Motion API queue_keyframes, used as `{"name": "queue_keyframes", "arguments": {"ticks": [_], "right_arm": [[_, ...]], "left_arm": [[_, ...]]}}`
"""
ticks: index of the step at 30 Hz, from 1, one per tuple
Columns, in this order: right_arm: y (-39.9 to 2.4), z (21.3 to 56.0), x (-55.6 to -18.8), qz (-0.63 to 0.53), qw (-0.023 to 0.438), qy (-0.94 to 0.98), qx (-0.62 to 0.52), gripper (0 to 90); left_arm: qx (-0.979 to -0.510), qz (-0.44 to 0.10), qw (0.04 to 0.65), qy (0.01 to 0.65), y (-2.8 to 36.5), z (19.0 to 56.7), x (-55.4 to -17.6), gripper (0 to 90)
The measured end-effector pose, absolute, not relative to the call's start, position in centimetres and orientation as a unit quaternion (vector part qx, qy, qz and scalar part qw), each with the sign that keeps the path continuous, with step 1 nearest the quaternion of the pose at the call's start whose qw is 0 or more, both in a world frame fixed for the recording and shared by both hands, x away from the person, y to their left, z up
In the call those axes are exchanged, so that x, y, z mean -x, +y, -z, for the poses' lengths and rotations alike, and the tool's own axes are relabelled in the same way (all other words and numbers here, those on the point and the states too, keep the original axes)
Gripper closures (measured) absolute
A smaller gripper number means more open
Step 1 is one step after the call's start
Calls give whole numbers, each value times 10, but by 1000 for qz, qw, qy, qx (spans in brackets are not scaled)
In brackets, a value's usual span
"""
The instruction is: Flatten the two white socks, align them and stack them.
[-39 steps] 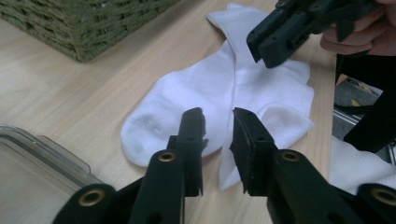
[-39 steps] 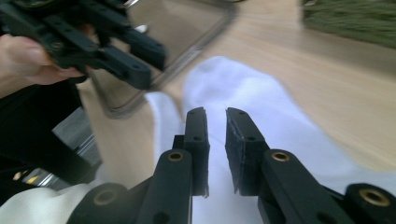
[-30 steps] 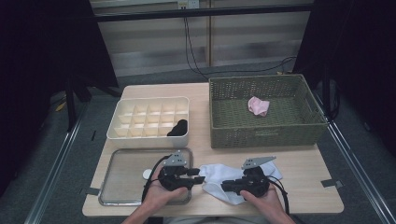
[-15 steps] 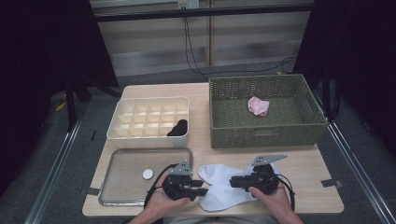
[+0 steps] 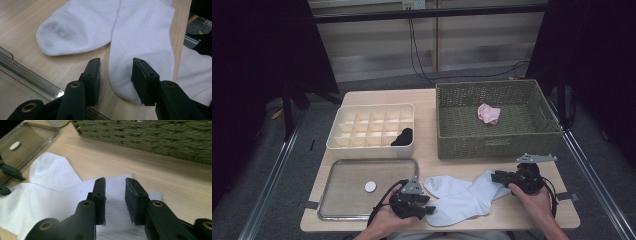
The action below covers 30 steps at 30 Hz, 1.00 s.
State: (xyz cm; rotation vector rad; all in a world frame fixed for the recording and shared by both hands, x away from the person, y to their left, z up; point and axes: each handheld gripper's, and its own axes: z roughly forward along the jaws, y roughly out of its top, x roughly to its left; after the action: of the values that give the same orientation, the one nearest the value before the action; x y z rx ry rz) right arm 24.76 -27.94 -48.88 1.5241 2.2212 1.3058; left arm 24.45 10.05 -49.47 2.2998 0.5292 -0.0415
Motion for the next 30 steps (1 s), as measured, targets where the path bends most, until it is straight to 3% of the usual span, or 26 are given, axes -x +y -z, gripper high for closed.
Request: {"name": "queue_keyframes", "arguments": {"ticks": [10, 18, 30], "right_arm": [[-280, 497, -252, -395, 95, 754, -516, 685], [-277, 497, -252, -389, 107, 755, -518, 836], [-288, 483, -245, -438, 96, 719, -531, 848]], "left_arm": [[-905, 26, 378, 193, 98, 496, -244, 867], [-894, 52, 389, 218, 101, 493, -249, 890], [-873, 68, 427, 227, 111, 478, -256, 891]]}}
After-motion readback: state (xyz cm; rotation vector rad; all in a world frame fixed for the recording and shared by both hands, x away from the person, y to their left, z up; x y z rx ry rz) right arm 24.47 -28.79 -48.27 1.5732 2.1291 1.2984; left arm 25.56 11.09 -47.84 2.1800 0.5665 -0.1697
